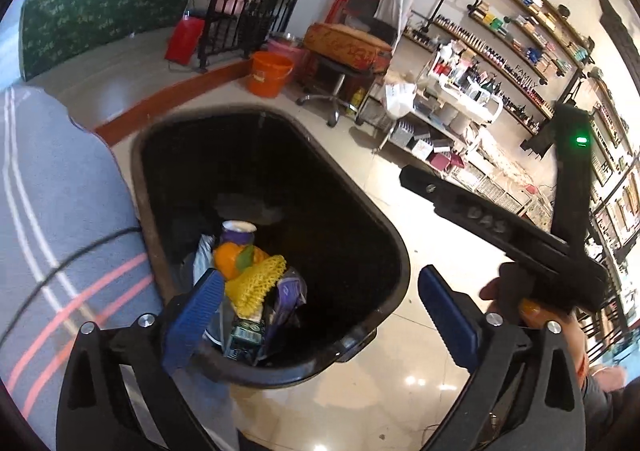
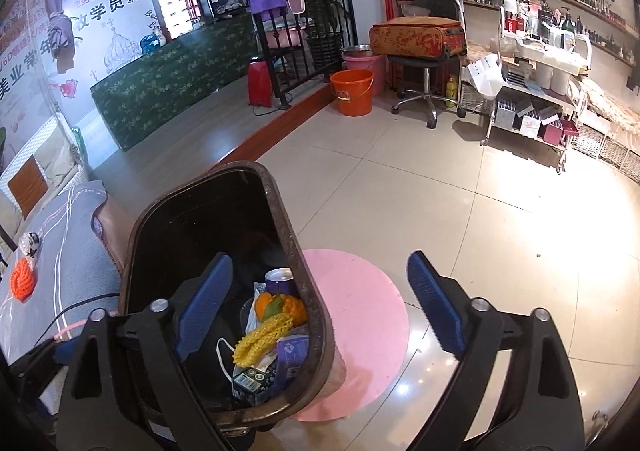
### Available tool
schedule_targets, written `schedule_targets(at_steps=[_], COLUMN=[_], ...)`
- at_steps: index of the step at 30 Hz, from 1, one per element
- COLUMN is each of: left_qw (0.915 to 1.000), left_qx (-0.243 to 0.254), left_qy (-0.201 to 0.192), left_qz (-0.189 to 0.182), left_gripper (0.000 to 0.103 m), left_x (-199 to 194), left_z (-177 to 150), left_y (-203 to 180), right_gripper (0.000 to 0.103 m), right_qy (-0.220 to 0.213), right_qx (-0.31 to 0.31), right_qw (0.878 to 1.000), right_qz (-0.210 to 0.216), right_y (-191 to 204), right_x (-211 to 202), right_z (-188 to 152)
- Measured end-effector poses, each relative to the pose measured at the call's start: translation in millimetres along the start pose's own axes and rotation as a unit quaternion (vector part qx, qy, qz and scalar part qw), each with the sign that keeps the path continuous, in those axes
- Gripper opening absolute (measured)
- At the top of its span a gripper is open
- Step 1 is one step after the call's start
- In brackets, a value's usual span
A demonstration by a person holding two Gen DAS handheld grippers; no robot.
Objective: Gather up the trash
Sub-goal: 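Move both tools back over the orange net and plastic bag on the bed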
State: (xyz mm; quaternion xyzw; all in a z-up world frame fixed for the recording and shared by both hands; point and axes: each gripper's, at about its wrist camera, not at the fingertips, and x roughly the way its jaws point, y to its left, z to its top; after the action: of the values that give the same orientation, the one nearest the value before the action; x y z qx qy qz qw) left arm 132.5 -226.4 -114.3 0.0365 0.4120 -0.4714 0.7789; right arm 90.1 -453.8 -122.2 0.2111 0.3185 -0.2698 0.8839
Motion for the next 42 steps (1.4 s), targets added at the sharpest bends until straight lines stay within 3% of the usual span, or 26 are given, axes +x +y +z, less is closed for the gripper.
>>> schedule_targets(at_steps=[7,13,21,27,34,42], left_qw=[0.9955,0.9835,0.9645,0.9419,0.9225,0.9163], left_qx=[0.010,-0.009,-0.071,-0.139,-0.211,-0.246], left_qy=[-0.084,-0.133,-0.139,-0.134,-0.122,-0.090], left_qz=[0.043,0.122,0.213,0.275,0.300,0.303], left_gripper=[0.097,0.097,0.097,0.097,0.097,0.097], left_x=[-50,-90,-131,-158,-170,-160], left_z=[0,-2,-14,-23,-21,-1], left_y=[8,39,99,153,217,277], right_gripper=[0.094,0.095,0.097,0.097,0.097,0.097], right_qy=[-0.008,-0.006,-0.021,-0.012,-0.007,0.008], right_qx=[-0.028,-0.055,-0.134,-0.177,-0.219,-0.241], right_qw=[0.999,0.997,0.984,0.968,0.951,0.942], right_qz=[0.017,0.051,0.118,0.178,0.219,0.232], right_y=[27,59,144,212,274,310], right_x=[-6,-9,-24,-25,-27,-17], right_z=[-4,-5,-7,-6,-6,-8])
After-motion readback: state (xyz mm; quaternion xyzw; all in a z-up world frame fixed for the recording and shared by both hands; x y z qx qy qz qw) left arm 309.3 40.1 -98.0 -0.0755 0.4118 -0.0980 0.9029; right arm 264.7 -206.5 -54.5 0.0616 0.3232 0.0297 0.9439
